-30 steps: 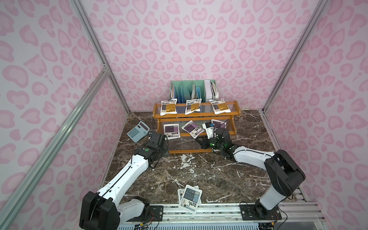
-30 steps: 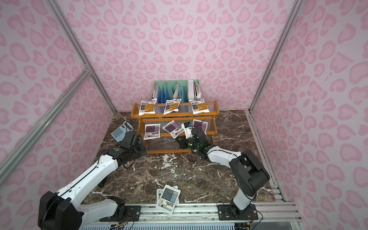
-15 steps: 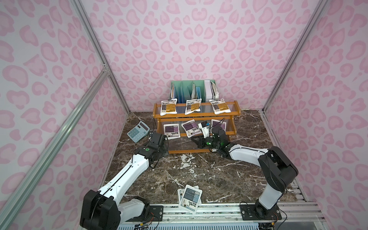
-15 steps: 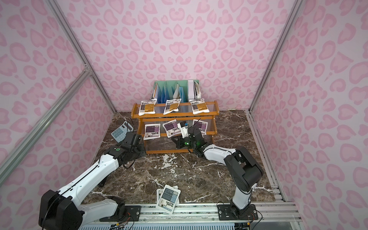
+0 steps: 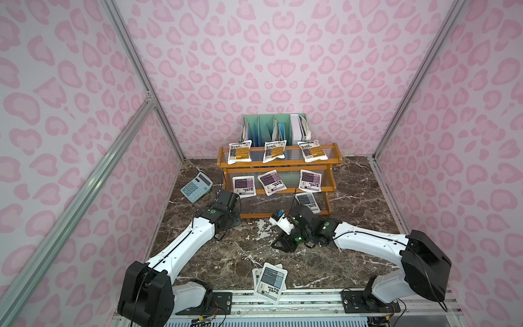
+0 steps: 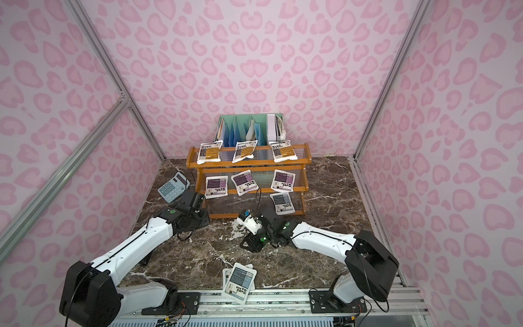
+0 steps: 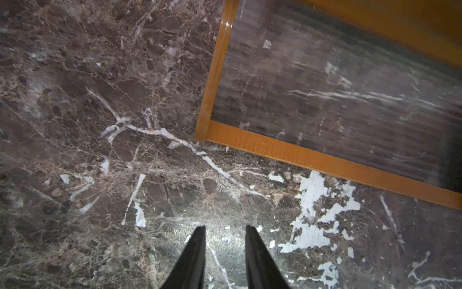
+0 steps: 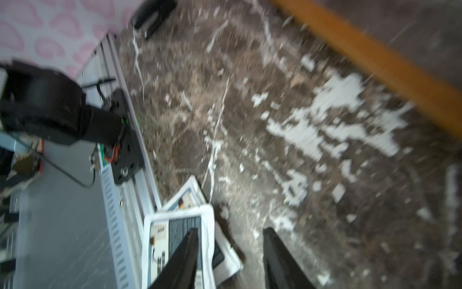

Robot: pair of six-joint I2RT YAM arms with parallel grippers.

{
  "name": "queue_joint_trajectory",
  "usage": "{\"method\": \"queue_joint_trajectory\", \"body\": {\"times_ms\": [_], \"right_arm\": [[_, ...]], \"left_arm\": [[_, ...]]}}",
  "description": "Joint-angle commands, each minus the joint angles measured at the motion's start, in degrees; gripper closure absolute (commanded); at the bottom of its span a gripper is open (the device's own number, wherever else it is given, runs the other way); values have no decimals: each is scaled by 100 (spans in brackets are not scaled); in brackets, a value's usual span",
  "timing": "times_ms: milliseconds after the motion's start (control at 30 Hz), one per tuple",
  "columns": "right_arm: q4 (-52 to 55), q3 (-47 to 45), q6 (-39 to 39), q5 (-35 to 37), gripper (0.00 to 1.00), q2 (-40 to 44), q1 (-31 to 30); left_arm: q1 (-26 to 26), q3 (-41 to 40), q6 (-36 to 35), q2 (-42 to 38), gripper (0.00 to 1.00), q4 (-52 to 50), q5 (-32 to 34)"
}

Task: Place the bagged coffee beans on the shelf by color
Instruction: Pick up the bagged coffee beans at the center of the board.

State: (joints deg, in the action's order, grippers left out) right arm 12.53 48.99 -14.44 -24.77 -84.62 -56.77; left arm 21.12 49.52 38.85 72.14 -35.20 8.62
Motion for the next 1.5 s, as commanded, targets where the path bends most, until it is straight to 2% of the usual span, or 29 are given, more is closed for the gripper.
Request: {"method": "queue_joint_trajectory", "body": {"times_ms": [0,133,500,600,667,733,800,933,1033,1167,1300,1467], "right_arm": [[796,-207,105,-114,41,24,-280],[777,-311,99,-99,30,-175,-428],[13,-706,-90,-362,29,-389,-510],[-186,-716,-39,-509,42,-431,-519],[-265,-740,39,-591,58,-439,-510],[-295,-750,81,-653,83,-441,-456],[-298,-759,99,-669,100,-415,-391],[-275,-618,184,-697,100,-254,-130],[-176,-343,297,-901,100,-120,243],[-124,58,444,-1376,100,5,719],[-110,372,575,-1865,100,-32,1098],[232,715,903,-2145,100,-148,1341]], "left_arm": [[-3,-43,26,36,69,-14,-113],[-3,-81,52,4,69,12,-216],[-3,-194,38,-244,68,-60,-368],[-3,-209,48,-247,68,-59,-370],[-1,-197,34,-253,68,-62,-390],[-3,-190,-17,-261,68,-57,-433],[-3,-188,-114,-284,68,-58,-483],[-12,-189,-458,-358,66,26,-899],[-41,-147,-743,-385,66,144,-1676],[-175,-49,-1115,-367,65,343,-3068],[-381,-17,-1429,-431,59,402,-3968],[-552,-263,-1396,-678,55,737,-4413]]}}
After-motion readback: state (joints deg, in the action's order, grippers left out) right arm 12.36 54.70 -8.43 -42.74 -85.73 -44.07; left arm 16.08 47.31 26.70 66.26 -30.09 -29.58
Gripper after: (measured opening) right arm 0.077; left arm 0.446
